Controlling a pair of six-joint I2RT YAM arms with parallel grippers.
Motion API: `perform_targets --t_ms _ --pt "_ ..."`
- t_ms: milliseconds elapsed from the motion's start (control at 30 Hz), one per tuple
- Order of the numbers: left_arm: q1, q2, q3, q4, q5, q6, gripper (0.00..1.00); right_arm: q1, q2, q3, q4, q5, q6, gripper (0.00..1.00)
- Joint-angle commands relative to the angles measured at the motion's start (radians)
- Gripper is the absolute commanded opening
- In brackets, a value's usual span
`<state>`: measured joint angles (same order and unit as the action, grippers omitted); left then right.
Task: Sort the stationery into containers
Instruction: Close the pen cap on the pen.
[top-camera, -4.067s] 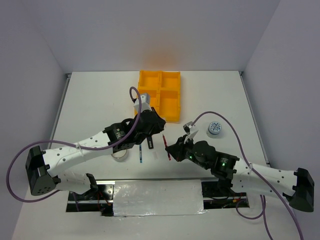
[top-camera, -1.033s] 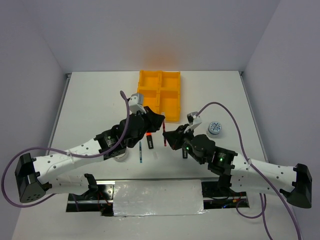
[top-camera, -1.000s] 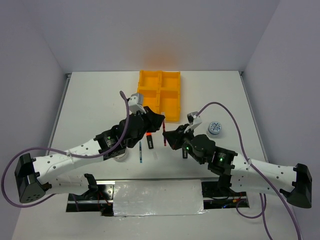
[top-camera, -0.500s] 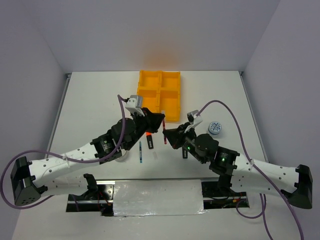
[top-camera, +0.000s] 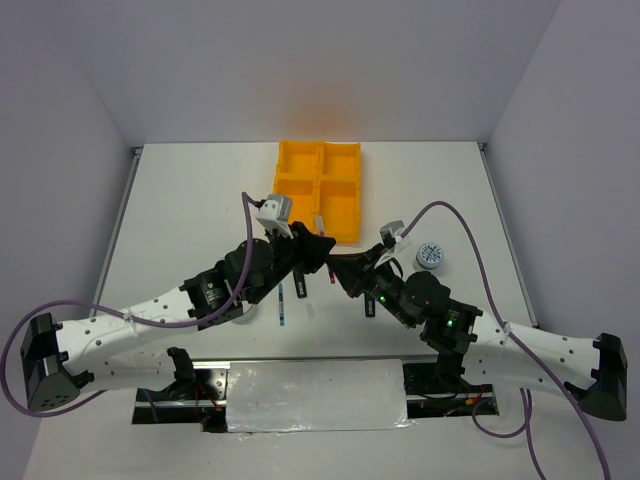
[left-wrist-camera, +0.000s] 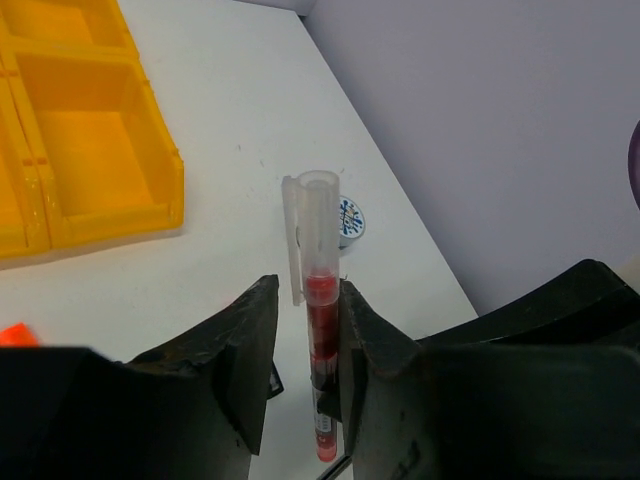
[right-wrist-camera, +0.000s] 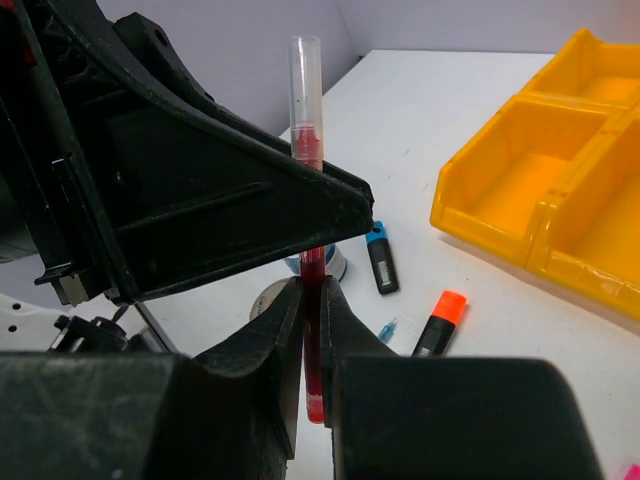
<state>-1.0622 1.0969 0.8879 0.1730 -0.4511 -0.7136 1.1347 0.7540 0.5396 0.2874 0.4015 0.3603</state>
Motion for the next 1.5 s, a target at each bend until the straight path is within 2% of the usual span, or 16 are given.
perform_targets --t_ms 0,167,300,400,500,533,567,667,800,1067,1200,1300,1400,1467 --pt "-0.004 -0.032 -0.010 -0.018 0.025 0.011 0.40 -0.001 -0.015 0.033 0.114 0.007 -0.021 0.00" --pt "-0.004 -0.055 -0.033 0.006 0.051 0.023 0.30 -0.001 -0.013 0.023 0.133 0.002 -0.018 0.00" --pt "-0.004 -0.061 -0.030 0.010 0.074 0.043 0.10 -0.001 -0.004 0.028 0.134 0.000 -0.018 0.00" --pt "-0.004 -0.068 -0.027 0.011 0.095 0.068 0.01 -0.001 -0.002 0.028 0.137 -0.004 -0.014 0.00" --pt "-0.004 -0.072 -0.026 0.008 0.114 0.086 0.00 -0.001 -0.008 0.020 0.142 -0.018 -0.009 0.00" --pt "-0.004 -0.077 -0.029 0.022 0.127 0.106 0.00 -0.001 -0.016 0.014 0.144 -0.032 -0.008 0.03" --pt "-0.004 -0.083 -0.030 0.026 0.152 0.111 0.00 -0.001 -0.021 0.011 0.145 -0.047 -0.007 0.15" --pt "-0.004 -0.098 -0.040 0.049 0.189 0.132 0.00 -0.001 -0.038 -0.006 0.147 -0.095 -0.012 0.31" --pt "-0.004 -0.109 -0.034 0.062 0.239 0.147 0.00 0.000 -0.038 -0.010 0.127 -0.138 -0.017 0.39" --pt "-0.004 -0.112 -0.021 0.069 0.285 0.155 0.00 -0.001 -0.005 -0.012 0.114 -0.203 -0.018 0.46" --pt "-0.004 -0.117 -0.027 0.083 0.307 0.158 0.00 -0.001 0.011 -0.010 0.134 -0.243 -0.020 0.46" --pt "-0.004 -0.120 -0.033 0.098 0.327 0.155 0.00 -0.001 0.033 0.002 0.136 -0.254 -0.026 0.41" --pt "-0.004 -0.121 -0.033 0.103 0.338 0.148 0.00 0.000 0.051 0.005 0.144 -0.251 -0.029 0.30" --pt "-0.004 -0.120 -0.030 0.102 0.344 0.147 0.00 -0.001 0.053 0.003 0.153 -0.248 -0.029 0.16"
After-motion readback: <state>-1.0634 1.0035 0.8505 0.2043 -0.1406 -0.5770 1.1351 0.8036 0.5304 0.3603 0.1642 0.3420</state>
